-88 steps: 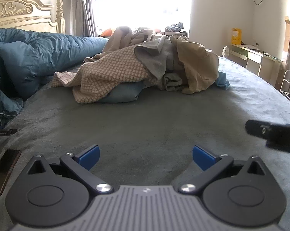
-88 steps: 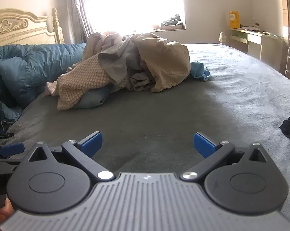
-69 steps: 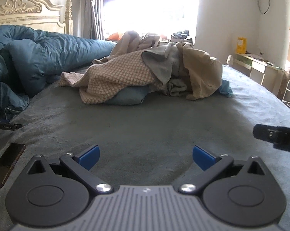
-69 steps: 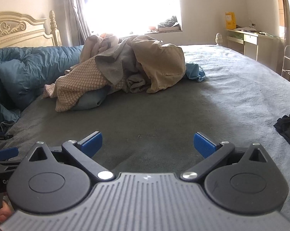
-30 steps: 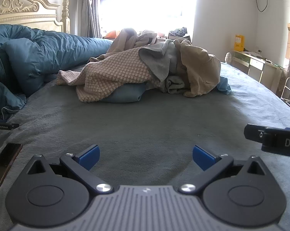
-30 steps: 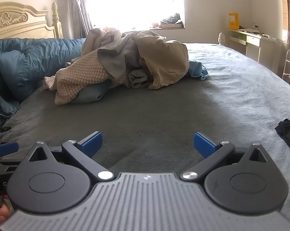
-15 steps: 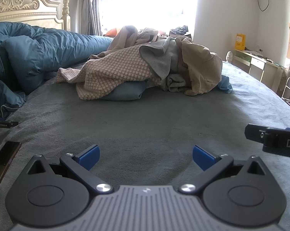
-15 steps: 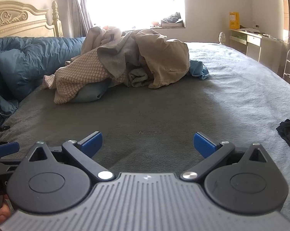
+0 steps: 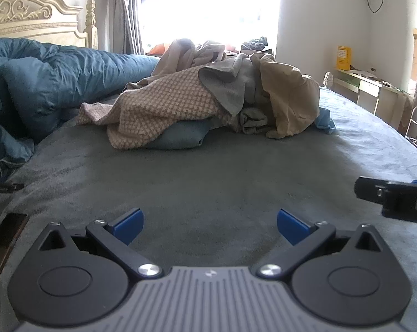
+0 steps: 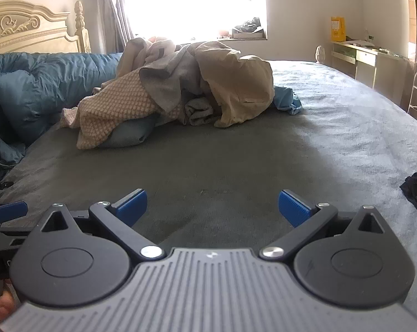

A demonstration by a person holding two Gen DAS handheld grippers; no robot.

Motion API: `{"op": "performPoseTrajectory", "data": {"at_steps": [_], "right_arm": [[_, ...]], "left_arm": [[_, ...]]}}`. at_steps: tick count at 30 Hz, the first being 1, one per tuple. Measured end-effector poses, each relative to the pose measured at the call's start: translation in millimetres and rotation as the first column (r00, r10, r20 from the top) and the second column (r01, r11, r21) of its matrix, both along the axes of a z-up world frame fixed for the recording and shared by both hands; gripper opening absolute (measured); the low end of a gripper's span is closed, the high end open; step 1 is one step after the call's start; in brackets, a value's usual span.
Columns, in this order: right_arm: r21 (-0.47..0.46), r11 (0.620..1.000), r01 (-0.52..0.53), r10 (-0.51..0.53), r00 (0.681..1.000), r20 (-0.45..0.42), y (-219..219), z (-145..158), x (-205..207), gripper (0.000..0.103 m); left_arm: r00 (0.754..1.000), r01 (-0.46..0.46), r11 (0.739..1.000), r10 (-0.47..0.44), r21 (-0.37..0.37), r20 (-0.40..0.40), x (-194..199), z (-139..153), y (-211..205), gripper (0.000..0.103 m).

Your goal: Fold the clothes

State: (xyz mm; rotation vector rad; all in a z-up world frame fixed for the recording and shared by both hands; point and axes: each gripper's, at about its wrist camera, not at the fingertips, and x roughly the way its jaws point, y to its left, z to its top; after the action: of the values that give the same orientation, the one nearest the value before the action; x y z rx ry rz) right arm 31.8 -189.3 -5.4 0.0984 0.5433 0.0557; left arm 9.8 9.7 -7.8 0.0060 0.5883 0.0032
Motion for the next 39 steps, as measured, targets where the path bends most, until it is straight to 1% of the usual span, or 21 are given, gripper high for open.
{"op": "performPoseTrajectory", "data": {"at_steps": [5, 10, 12, 15, 16, 19, 20, 23, 26, 27, 29, 30, 31, 32, 33, 34, 37, 38, 39], "right_arm": [[0.012, 1.0, 0.011, -0.011, 1.0, 0.01, -9, -2, 18, 0.102], [0.009, 1.0, -0.017, 0.017, 1.0, 0.023, -16, -7, 54, 0.102], [0.008, 1.0, -0.029, 0.029, 0.999, 0.028, -18, -8, 69, 0.102], [0.023, 0.996, -0.088, 0.087, 0.995, 0.037, -13, -6, 97, 0.102], [0.013, 0.993, -0.119, 0.118, 0.991, 0.057, -6, -3, 109, 0.102], [-0.026, 0.977, -0.212, 0.214, 0.969, 0.122, 18, 8, 146, 0.102], [-0.041, 0.969, -0.242, 0.246, 0.959, 0.143, 26, 12, 158, 0.102], [-0.077, 0.94, -0.332, 0.341, 0.917, 0.208, 57, 23, 201, 0.102], [-0.126, 0.899, -0.42, 0.439, 0.863, 0.252, 96, 25, 254, 0.101], [-0.168, 0.881, -0.442, 0.472, 0.842, 0.261, 108, 20, 266, 0.101], [-0.266, 0.84, -0.473, 0.536, 0.8, 0.27, 132, 6, 287, 0.1], [-0.307, 0.821, -0.48, 0.559, 0.786, 0.265, 142, -3, 293, 0.099], [-0.35, 0.8, -0.487, 0.582, 0.772, 0.257, 151, -14, 295, 0.096], [-0.393, 0.777, -0.492, 0.604, 0.758, 0.247, 160, -26, 298, 0.094], [-0.435, 0.752, -0.496, 0.626, 0.743, 0.236, 168, -38, 300, 0.094], [-0.461, 0.737, -0.494, 0.636, 0.738, 0.226, 174, -47, 303, 0.092], [-0.527, 0.696, -0.487, 0.656, 0.73, 0.193, 185, -71, 315, 0.087], [-0.55, 0.682, -0.482, 0.664, 0.724, 0.188, 187, -78, 317, 0.084], [-0.579, 0.673, -0.46, 0.661, 0.725, 0.193, 191, -83, 319, 0.083]], "left_arm": [[0.999, 0.014, 1.0, -0.014, 0.01, 0.05, 30, 0, 5, 0.103], [0.991, 0.011, 0.997, -0.02, 0.075, 0.129, 73, -5, 2, 0.103], [0.99, 0.008, 0.996, -0.021, 0.093, 0.139, 93, -11, 4, 0.103], [0.987, -0.008, 0.995, -0.008, 0.101, 0.158, 123, -20, 15, 0.103], [0.985, -0.018, 0.994, 0.0, 0.104, 0.171, 133, -23, 22, 0.103], [0.98, -0.054, 0.991, 0.03, 0.118, 0.198, 166, -28, 43, 0.103], [0.979, -0.073, 0.992, 0.051, 0.106, 0.199, 180, -28, 53, 0.103], [0.972, -0.144, 0.988, 0.132, 0.052, 0.195, 222, -29, 89, 0.103], [0.969, -0.179, 0.984, 0.172, 0.022, 0.175, 262, -35, 119, 0.101], [0.972, -0.18, 0.984, 0.175, 0.012, 0.159, 274, -38, 128, 0.1], [0.977, -0.176, 0.984, 0.176, -0.01, 0.124, 295, -44, 143, 0.094], [0.979, -0.167, 0.986, 0.169, -0.028, 0.111, 303, -47, 148, 0.093], [0.982, -0.157, 0.986, 0.161, -0.052, 0.097, 310, -50, 152, 0.092], [0.984, -0.149, 0.985, 0.156, -0.088, 0.084, 317, -54, 157, 0.089], [0.985, -0.145, 0.981, 0.155, -0.127, 0.073, 323, -59, 161, 0.086], [0.986, -0.142, 0.976, 0.154, -0.166, 0.062, 328, -63, 165, 0.081], [0.983, -0.16, 0.96, 0.175, -0.232, 0.047, 339, -70, 172, 0.08], [0.983, -0.162, 0.96, 0.178, -0.23, 0.05, 343, -70, 171, 0.077], [0.983, -0.161, 0.963, 0.177, -0.217, 0.057, 346, -71, 169, 0.073]]}}
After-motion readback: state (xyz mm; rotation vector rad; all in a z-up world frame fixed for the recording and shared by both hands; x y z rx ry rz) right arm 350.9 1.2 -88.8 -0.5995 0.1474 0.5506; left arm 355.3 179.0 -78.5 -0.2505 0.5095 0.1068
